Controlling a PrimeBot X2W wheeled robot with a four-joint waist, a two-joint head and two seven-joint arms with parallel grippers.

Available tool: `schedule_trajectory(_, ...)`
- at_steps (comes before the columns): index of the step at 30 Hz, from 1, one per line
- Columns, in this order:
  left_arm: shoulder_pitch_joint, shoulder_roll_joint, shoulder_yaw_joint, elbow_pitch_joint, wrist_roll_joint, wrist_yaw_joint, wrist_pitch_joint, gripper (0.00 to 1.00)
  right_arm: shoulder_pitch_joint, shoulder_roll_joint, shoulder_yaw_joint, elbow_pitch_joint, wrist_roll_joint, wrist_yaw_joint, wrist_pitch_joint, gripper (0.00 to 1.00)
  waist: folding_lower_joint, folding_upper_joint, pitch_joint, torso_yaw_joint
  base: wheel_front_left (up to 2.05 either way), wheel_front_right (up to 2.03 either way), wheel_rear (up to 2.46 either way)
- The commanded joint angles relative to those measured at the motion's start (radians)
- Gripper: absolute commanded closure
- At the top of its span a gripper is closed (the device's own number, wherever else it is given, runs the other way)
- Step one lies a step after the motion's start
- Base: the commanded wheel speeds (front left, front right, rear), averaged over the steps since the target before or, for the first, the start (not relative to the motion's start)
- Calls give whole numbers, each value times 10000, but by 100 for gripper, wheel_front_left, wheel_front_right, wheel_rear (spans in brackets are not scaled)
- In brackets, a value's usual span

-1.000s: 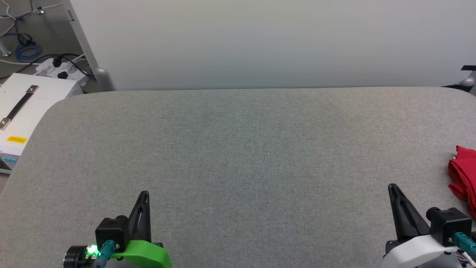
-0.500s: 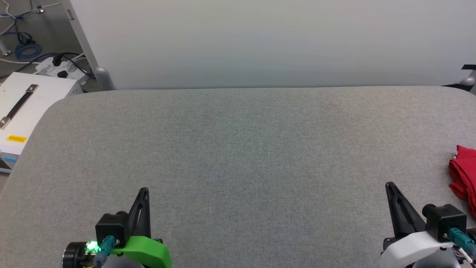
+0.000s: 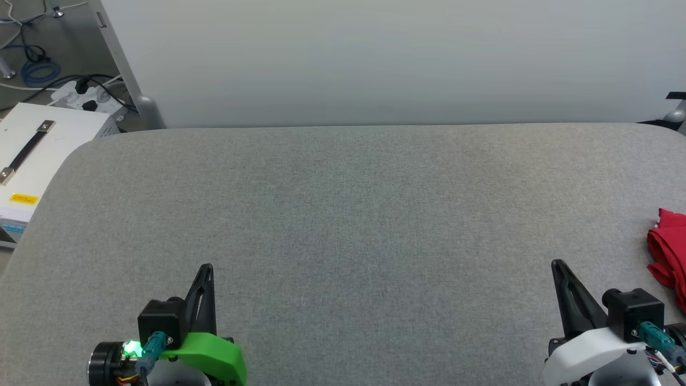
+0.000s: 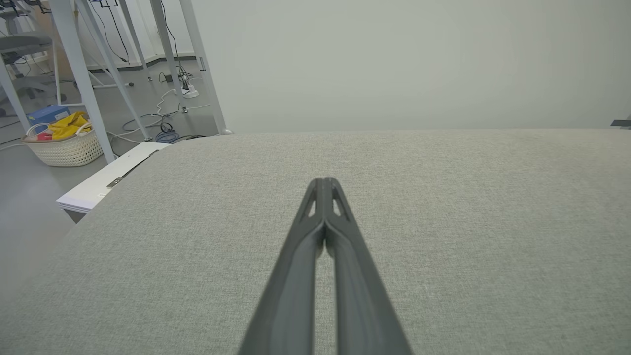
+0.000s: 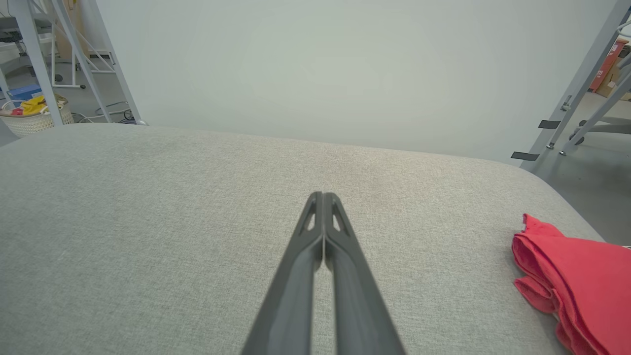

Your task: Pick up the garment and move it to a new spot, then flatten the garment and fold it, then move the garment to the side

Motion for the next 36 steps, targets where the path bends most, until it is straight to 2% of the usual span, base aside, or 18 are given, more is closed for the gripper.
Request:
schedule_trajectory(1, -207, -123, 107, -34, 153, -90, 43, 100, -256, 39, 34, 71, -95, -5, -7, 100, 0, 0, 3, 0, 0, 0, 0)
schedule_trajectory(36, -516, -838, 956, -206, 1232, -684, 762, 100, -962, 126, 133, 858, -454, -7, 34, 100, 0, 0, 81, 8, 0, 0, 0)
